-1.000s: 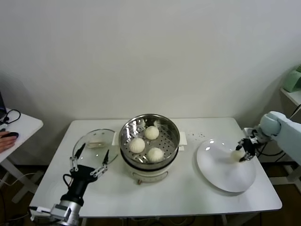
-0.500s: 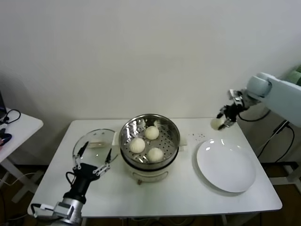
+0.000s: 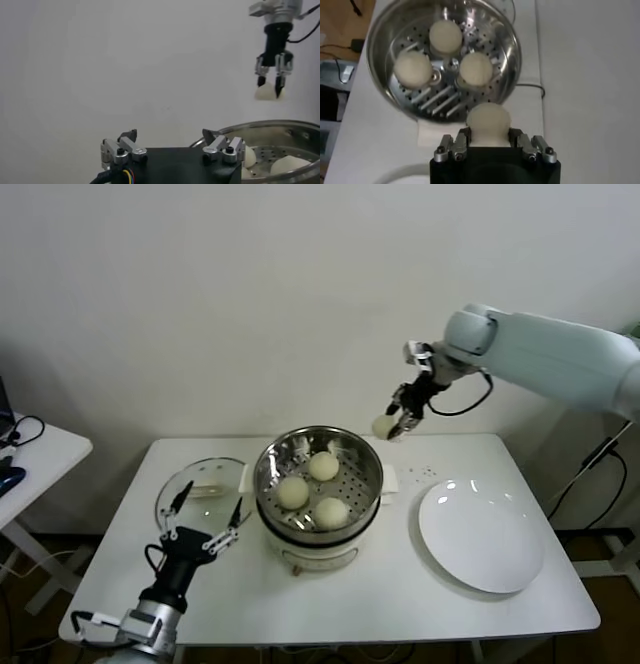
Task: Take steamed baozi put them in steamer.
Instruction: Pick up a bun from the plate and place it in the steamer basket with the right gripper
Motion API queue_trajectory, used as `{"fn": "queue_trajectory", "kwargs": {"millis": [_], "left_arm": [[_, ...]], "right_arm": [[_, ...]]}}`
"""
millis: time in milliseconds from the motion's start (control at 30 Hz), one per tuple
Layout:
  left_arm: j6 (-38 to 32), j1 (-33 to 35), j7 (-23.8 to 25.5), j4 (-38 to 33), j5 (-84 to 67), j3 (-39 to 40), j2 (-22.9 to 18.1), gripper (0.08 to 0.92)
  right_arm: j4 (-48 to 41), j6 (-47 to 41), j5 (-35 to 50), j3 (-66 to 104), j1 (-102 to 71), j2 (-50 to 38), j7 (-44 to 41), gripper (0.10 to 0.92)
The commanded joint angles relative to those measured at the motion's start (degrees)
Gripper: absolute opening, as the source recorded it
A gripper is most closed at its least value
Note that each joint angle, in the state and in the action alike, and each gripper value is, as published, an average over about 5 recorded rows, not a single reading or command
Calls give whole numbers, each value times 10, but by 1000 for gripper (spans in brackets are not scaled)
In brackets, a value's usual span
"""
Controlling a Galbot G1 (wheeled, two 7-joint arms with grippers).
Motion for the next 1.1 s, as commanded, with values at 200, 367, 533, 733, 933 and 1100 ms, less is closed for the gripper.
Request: {"fn": "queue_trajectory", "kwargs": {"millis": [200, 367, 533, 733, 933, 1100], "left_arm": [[0, -5, 0, 5, 4, 0, 0, 823], [0, -4, 0, 4, 5, -1, 1, 823], [0, -3, 0, 3, 5, -1, 0, 823], [2, -5, -1, 3, 4, 0, 0, 823], [3, -8, -1, 3, 7, 6, -1, 823], [4, -8, -1, 3, 9, 9, -3, 823]], "right_arm": [[26, -28, 73, -39, -31, 98, 48, 526], [35, -28, 62, -46, -47, 92, 51, 526], [39, -27, 49, -54, -52, 82, 49, 526], [39, -25, 34, -55, -58, 68, 48, 526], [38, -23, 24, -56, -58, 61, 46, 526], [32, -20, 18, -56, -60, 57, 46, 526]]}}
